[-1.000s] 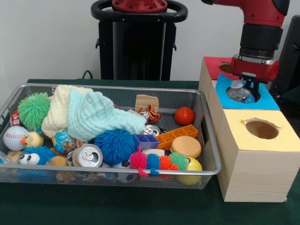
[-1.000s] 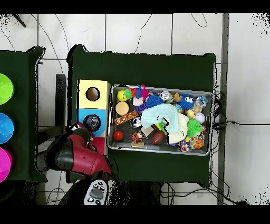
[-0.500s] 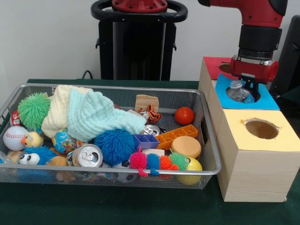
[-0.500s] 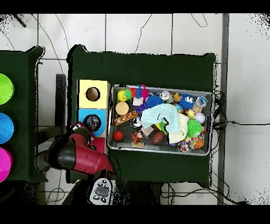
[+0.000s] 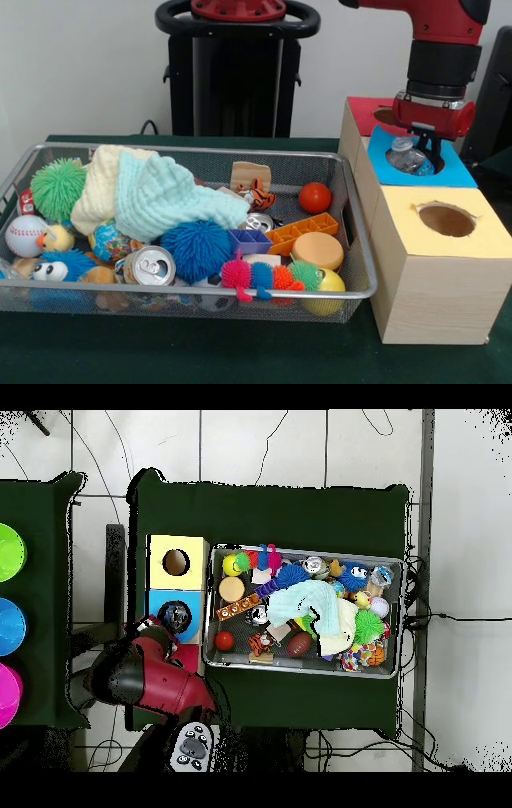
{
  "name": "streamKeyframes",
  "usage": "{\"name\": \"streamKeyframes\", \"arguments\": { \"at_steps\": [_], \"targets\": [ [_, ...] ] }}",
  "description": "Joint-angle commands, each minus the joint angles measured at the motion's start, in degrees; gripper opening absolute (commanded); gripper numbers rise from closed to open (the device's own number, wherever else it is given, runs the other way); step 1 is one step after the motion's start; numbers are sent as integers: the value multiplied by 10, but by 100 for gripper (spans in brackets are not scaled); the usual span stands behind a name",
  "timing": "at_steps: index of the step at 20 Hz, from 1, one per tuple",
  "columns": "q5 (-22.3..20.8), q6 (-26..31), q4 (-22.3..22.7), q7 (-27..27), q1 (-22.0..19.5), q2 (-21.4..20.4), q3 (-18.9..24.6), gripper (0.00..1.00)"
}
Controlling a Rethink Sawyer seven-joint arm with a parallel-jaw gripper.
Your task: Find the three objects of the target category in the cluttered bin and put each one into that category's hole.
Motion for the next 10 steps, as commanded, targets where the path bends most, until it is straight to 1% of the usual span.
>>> {"name": "streamKeyframes", "arguments": {
  "at_steps": [1,2,3,6,10],
  "targets": [
    [22,150,56,124,18,17,6,0],
    [22,152,54,125,21,17,1,0],
    [22,150,56,123,19,16,1,100],
    [25,152,53,125,29,18,-10,100],
    [27,144,55,121,32,19,-12,100]
  ]
}}
